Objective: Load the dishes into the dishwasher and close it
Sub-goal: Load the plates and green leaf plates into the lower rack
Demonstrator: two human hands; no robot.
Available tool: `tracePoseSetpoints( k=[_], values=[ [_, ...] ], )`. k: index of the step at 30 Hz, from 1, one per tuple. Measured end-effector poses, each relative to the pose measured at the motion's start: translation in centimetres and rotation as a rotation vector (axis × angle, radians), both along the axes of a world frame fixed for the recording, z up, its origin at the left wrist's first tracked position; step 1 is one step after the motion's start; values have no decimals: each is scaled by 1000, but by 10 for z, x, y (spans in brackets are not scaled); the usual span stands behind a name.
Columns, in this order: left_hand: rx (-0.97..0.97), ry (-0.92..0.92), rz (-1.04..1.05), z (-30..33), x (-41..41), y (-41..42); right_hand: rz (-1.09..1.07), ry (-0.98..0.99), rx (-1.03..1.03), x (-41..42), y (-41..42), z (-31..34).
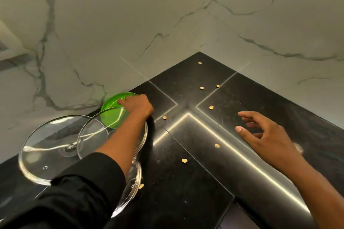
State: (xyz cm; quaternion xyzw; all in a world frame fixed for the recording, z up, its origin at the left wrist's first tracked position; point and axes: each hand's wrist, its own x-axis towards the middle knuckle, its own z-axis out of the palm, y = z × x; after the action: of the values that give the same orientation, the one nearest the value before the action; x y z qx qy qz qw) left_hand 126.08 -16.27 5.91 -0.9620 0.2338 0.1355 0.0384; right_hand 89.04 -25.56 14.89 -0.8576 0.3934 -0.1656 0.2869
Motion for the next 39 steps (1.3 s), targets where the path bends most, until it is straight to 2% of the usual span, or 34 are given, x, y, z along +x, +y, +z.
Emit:
tracePoseSetpoints(
  k=[2,9,14,19,24,31,34,39],
  values=[
    [75,-3,-47,-6,4,-3,-10,8,15,-4,-1,-1],
    [8,-102,-98,-3,-3,-13,-61,-1,36,-25,-3,4],
    [-107,-175,-131,16,-11,-27,-99,-13,29,-47,0,6],
    [-263,-165,-303,41,-33,-66,-158,-32,47,-74,4,7],
    [-394,-244,-684,69,-93,-112,-317,-78,55,-117,12,9],
    [-675,-59,-1460,135,-255,-147,-667,-395,222,-209,39,13],
    [-759,12,-1745,160,-344,-137,-796,-635,307,-256,64,21],
    [-931,5,-2078,186,-490,-92,-951,-1192,524,-345,103,47]
  ],
)
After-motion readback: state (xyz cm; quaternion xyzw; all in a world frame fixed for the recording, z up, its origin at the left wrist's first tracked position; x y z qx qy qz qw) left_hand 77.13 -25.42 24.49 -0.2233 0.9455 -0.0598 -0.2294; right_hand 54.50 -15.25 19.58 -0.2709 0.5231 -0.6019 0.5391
